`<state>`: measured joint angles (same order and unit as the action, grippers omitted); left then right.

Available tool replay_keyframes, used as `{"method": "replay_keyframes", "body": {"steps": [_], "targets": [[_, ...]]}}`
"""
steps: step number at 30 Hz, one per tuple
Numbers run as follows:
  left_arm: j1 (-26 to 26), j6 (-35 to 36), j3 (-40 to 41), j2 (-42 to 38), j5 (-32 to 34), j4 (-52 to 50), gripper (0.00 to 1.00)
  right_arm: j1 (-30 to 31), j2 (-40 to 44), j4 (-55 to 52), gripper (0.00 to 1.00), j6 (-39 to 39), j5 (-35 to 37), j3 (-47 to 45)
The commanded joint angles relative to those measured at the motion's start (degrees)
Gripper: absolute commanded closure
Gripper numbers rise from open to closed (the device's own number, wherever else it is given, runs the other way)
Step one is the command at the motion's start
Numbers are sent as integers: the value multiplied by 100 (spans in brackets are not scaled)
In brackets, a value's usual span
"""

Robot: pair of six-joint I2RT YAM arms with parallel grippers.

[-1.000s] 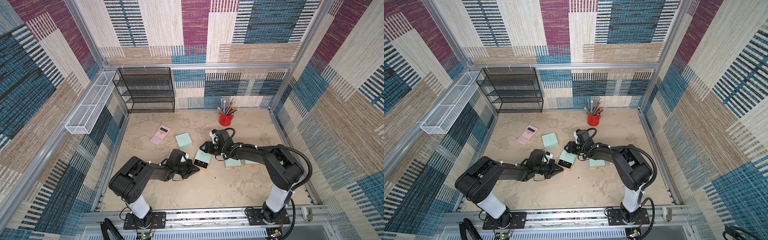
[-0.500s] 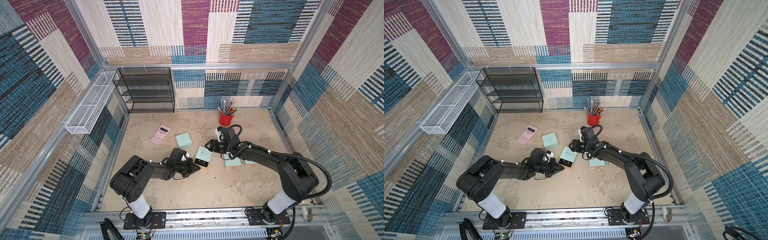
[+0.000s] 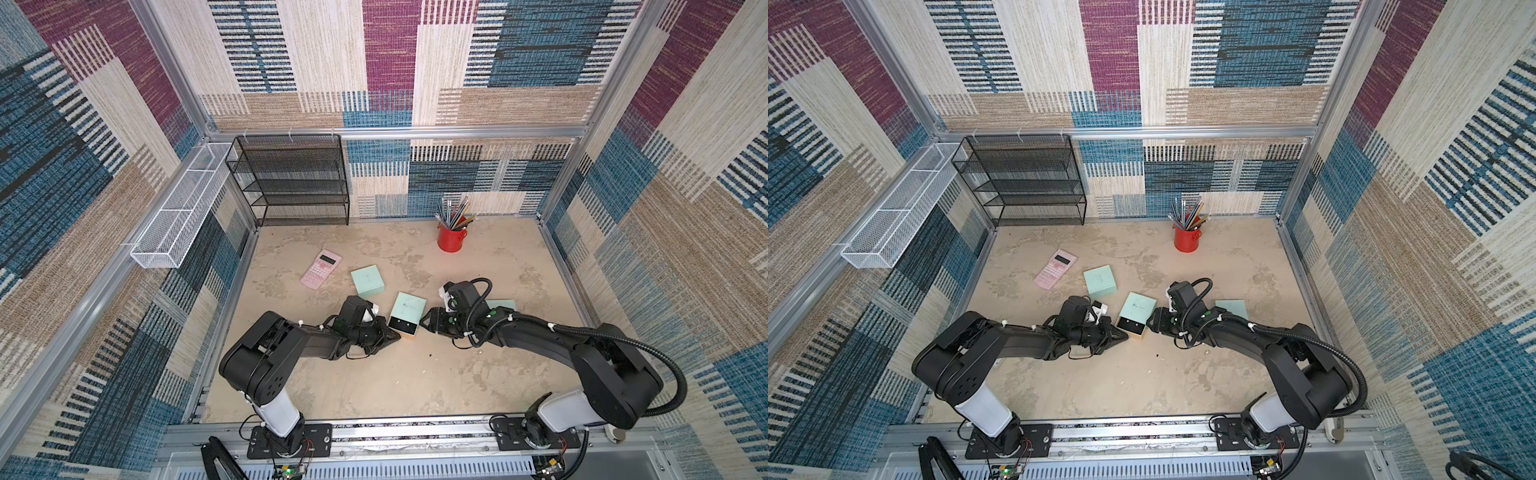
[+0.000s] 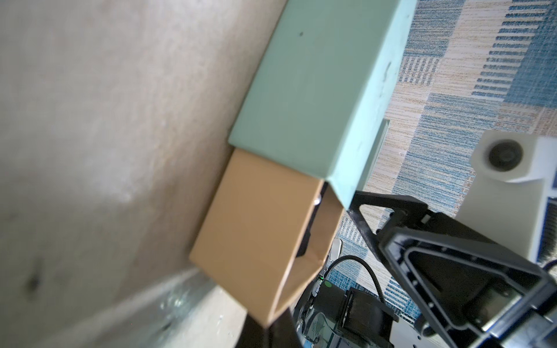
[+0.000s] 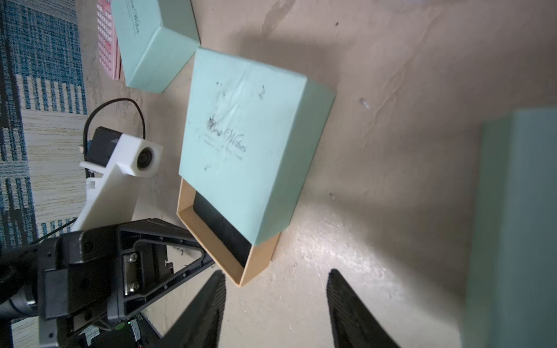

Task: Take out the earrings from the drawer-style jewelry box
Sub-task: Open the drawer in the jewelry box.

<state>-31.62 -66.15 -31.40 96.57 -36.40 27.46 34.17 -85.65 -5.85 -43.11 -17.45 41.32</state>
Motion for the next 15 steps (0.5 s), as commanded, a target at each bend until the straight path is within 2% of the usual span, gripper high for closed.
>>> {"method": "replay_keyframes", "body": {"steps": [1,8,15], "targets": [[13,129,12,-16,-49,-158,100,10,-215,522,45,-182,-56,151],[50,58,-21,97,-173,27,100,10,-765,586,54,-285,61,545],[103,93,43,8,-256,-21,100,10,-1005,594,57,-365,274,765]]}}
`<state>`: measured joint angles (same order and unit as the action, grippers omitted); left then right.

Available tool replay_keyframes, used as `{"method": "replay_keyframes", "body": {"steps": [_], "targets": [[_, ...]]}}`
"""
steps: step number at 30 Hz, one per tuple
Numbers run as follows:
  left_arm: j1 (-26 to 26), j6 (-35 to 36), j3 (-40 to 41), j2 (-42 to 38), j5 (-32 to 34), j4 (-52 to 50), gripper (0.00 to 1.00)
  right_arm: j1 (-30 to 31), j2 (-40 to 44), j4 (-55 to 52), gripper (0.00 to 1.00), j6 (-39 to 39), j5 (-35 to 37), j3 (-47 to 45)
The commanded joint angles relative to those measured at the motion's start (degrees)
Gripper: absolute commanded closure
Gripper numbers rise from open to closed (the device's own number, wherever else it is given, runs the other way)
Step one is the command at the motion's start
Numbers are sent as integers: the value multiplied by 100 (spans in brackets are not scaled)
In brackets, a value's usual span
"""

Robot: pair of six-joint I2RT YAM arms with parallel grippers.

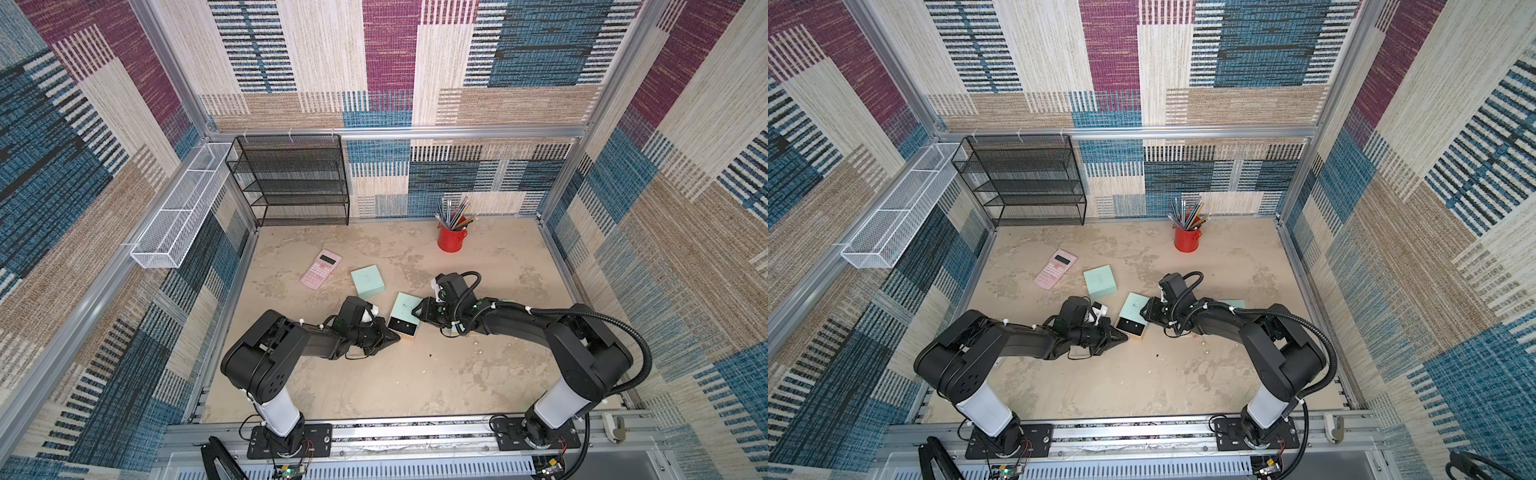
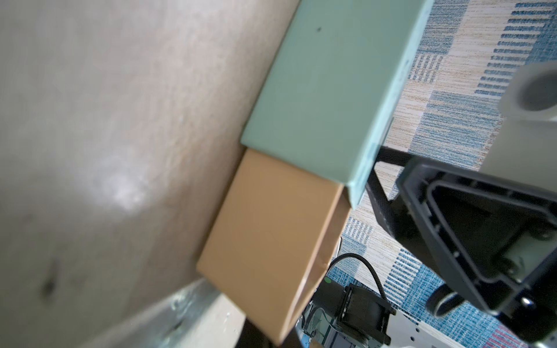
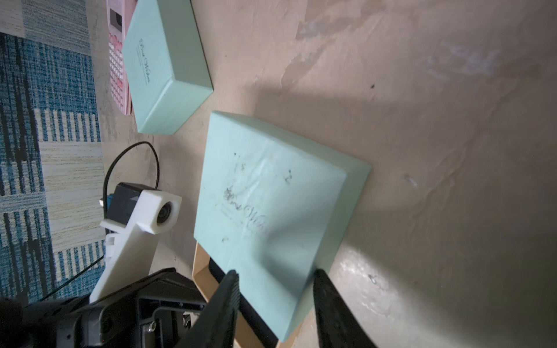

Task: Take out the earrings from the drawer-style jewelry box
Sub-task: Open the drawer in the jewelry box.

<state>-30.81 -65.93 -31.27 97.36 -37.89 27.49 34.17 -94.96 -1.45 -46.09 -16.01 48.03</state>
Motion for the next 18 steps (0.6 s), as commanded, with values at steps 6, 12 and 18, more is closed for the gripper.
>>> {"method": "replay_keyframes", "body": {"steps": [6,12,18], "targets": [[83,98,112,-200,-61,-67,100,10,-302,257,59,-102,72,271],[198,242,44,-200,-120,-214,100,10,-566,389,60,-169,131,505],[250,304,129,-185,-161,-238,100,10,-907,471,60,-129,42,868]]}}
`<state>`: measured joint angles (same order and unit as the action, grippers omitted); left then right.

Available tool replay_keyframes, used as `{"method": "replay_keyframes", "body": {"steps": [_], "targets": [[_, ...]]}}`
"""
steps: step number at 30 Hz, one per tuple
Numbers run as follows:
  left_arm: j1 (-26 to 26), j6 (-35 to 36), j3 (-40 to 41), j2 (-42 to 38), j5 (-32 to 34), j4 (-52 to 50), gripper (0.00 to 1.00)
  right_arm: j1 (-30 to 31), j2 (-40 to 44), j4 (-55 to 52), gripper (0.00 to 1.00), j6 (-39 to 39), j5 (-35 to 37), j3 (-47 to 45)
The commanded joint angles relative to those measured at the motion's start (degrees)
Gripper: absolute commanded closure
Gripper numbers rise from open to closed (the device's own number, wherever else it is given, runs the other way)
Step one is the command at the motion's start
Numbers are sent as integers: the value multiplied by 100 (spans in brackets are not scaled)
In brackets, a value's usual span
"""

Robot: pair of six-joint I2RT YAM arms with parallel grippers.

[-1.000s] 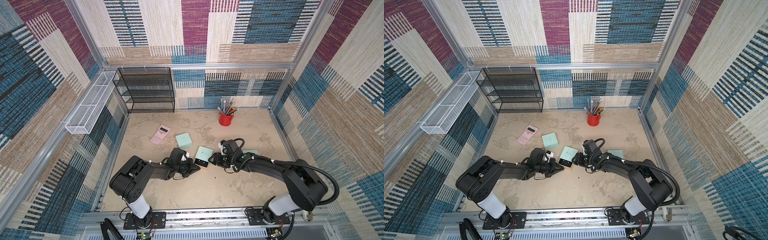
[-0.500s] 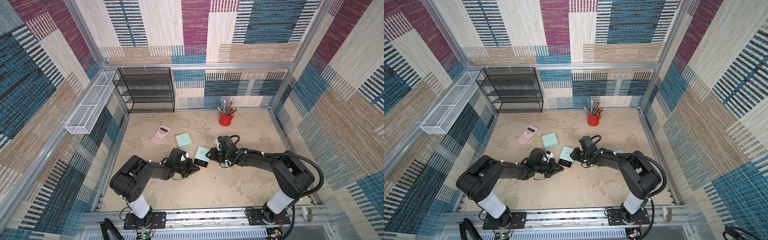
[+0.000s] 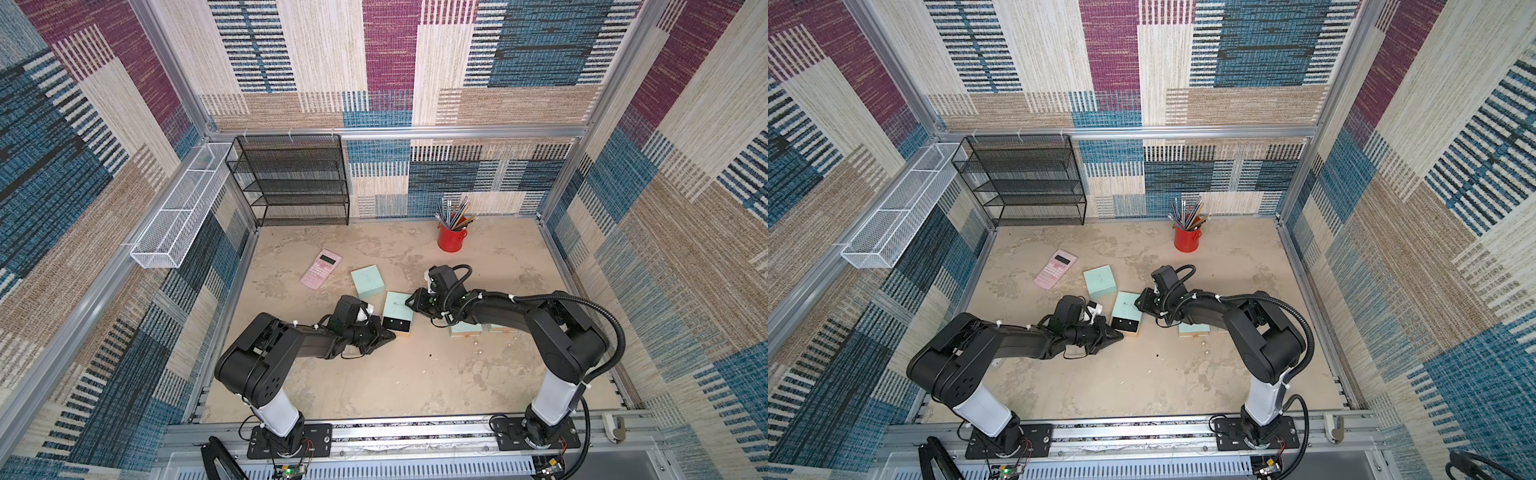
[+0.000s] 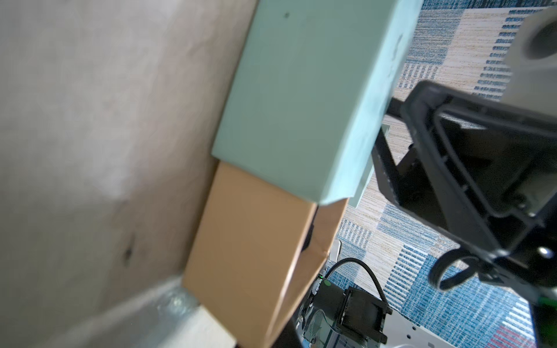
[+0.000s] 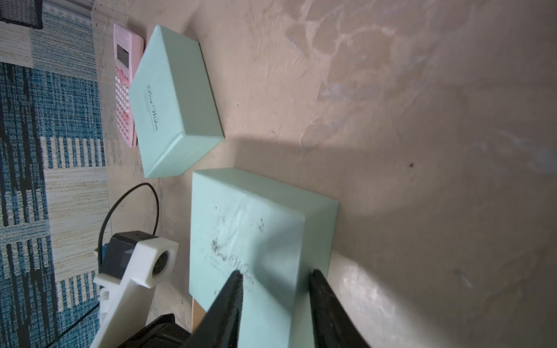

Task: Take out the earrings from the drawer-style jewelry box
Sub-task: Open the drawer in the jewelry box.

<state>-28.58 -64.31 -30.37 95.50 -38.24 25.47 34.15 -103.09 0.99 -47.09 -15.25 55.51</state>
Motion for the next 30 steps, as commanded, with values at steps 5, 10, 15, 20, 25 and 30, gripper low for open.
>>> {"method": "replay_keyframes", "body": {"steps": [5,10,15,20,25,30], "targets": [[97,135,10,-5,-62,-32,100,27,250,135,59,217,252,10],[105,173,-50,-5,-125,-61,100,241,1003,-286,59,678,506,-172],[107,186,-54,-24,-128,-78,100,701,1070,-732,73,767,368,-118],[107,156,-32,-5,-138,-1,100,944,734,-691,86,677,291,-63],[108,166,-21,-23,-167,1,100,1058,395,-779,91,704,345,260],[109,164,0,-32,-163,10,100,1054,143,-882,96,737,371,456]]}}
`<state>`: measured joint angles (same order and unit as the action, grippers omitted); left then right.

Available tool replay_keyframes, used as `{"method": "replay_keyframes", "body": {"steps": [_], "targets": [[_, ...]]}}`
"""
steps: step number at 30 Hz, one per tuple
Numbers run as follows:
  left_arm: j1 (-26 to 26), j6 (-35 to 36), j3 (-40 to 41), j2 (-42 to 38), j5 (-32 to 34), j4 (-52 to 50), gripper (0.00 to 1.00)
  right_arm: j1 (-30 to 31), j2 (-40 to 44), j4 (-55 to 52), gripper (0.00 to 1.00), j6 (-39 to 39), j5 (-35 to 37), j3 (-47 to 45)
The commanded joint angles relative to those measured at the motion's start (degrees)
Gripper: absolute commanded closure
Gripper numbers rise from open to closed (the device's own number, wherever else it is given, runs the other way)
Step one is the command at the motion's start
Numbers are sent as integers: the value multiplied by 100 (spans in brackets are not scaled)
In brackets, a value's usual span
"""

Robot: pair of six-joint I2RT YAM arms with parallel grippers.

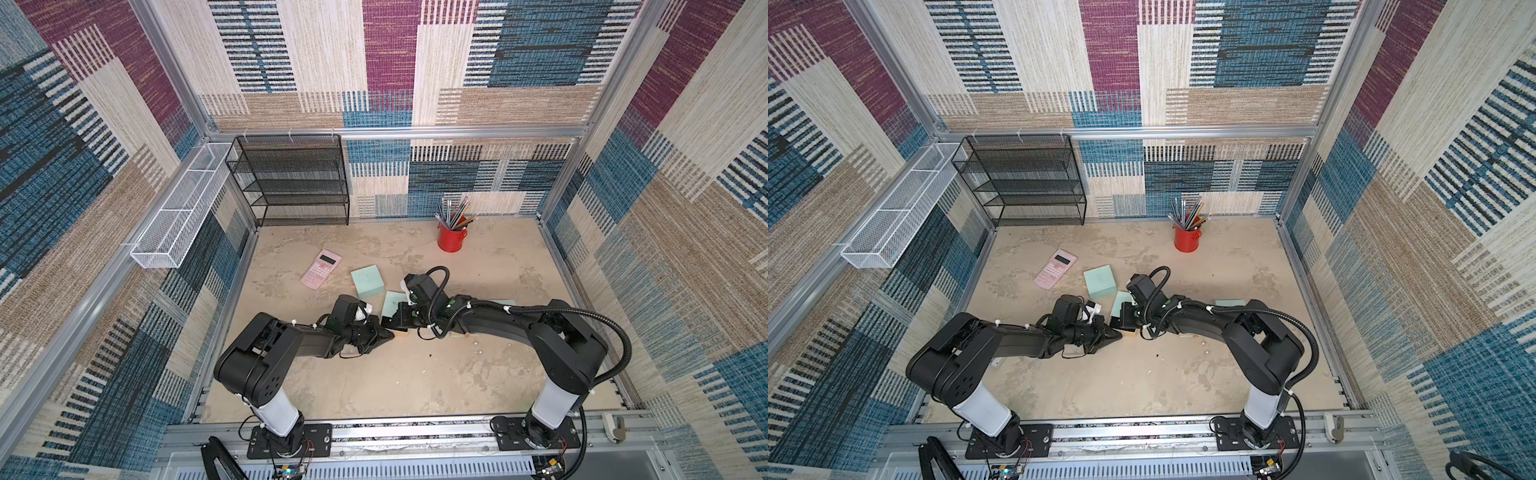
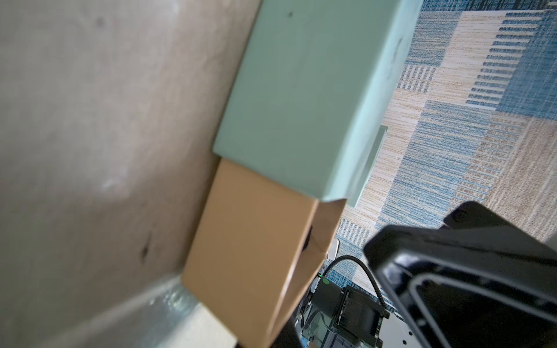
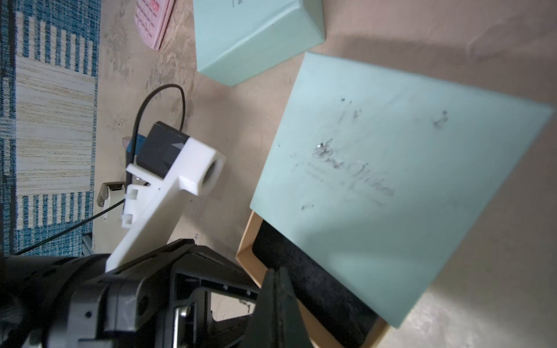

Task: Take out the earrings from the drawer-style jewelry box
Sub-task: Open the drawer in the jewelry box.

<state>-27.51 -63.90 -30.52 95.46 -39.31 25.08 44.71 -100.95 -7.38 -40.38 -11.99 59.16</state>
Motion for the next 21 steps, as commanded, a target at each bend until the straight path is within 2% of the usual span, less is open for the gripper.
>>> {"method": "replay_keyframes", "body": {"steps": [1,11,21], "targets": [[0,119,33,-27,-56,47,100,3,-95,-59,97,75,26,107],[0,96,-11,42,-88,111,100,38,-161,-75,99,87,-1,34],[2,63,35,-23,-99,120,100,38,-294,-301,99,118,258,193]]}}
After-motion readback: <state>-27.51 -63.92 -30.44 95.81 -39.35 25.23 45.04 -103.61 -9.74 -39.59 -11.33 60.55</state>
